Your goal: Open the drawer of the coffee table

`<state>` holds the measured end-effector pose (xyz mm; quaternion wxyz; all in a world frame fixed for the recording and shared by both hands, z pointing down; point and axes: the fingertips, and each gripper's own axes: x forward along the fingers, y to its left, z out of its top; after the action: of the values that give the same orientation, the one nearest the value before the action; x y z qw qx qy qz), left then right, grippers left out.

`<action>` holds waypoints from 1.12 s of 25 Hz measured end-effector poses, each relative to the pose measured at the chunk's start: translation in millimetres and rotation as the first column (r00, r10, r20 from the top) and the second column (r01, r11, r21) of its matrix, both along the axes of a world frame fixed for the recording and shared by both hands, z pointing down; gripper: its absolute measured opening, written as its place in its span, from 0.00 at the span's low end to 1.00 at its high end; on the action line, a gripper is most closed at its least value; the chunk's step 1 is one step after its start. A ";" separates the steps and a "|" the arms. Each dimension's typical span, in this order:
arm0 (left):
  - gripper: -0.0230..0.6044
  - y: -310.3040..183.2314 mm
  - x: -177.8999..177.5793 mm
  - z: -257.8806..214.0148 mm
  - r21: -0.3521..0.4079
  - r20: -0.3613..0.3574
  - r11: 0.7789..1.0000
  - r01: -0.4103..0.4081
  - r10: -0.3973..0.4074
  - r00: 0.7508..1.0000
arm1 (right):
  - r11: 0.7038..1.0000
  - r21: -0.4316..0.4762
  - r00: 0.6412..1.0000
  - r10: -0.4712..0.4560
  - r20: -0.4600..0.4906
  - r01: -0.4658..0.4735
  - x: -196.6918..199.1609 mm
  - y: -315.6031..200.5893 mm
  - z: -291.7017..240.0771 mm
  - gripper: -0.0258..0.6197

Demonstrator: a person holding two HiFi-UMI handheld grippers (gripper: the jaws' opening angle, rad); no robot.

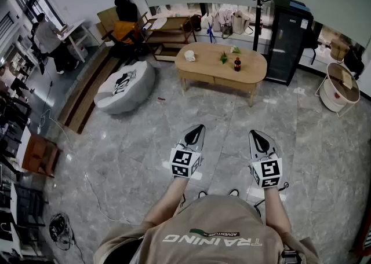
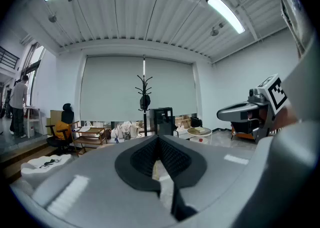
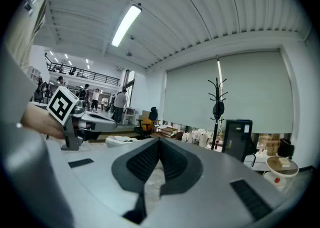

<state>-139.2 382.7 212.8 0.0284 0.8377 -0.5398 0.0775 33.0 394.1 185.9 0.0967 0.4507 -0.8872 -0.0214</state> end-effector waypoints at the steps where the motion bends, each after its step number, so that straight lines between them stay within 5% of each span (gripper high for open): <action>1: 0.05 -0.9 1.6 0.2 -0.004 -0.003 1.000 -0.004 0.004 1.000 | 1.000 -0.003 1.000 0.000 0.004 0.000 -0.2 -0.6 -0.4 0.04; 15: 0.05 -25.8 24.1 11.2 -0.038 -0.027 0.998 0.046 -0.047 0.999 | 0.999 0.006 0.999 -0.032 -0.004 0.032 28.8 -36.2 2.7 0.04; 28: 0.05 -48.4 45.6 40.0 -0.131 -0.022 0.991 0.032 -0.035 0.999 | 0.992 -0.126 1.000 -0.022 -0.010 0.020 63.3 -59.3 51.0 0.05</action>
<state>-93.6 334.3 252.9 0.0910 0.8257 -0.5473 0.1020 96.3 334.9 236.9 0.1300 0.4342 -0.8909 0.0311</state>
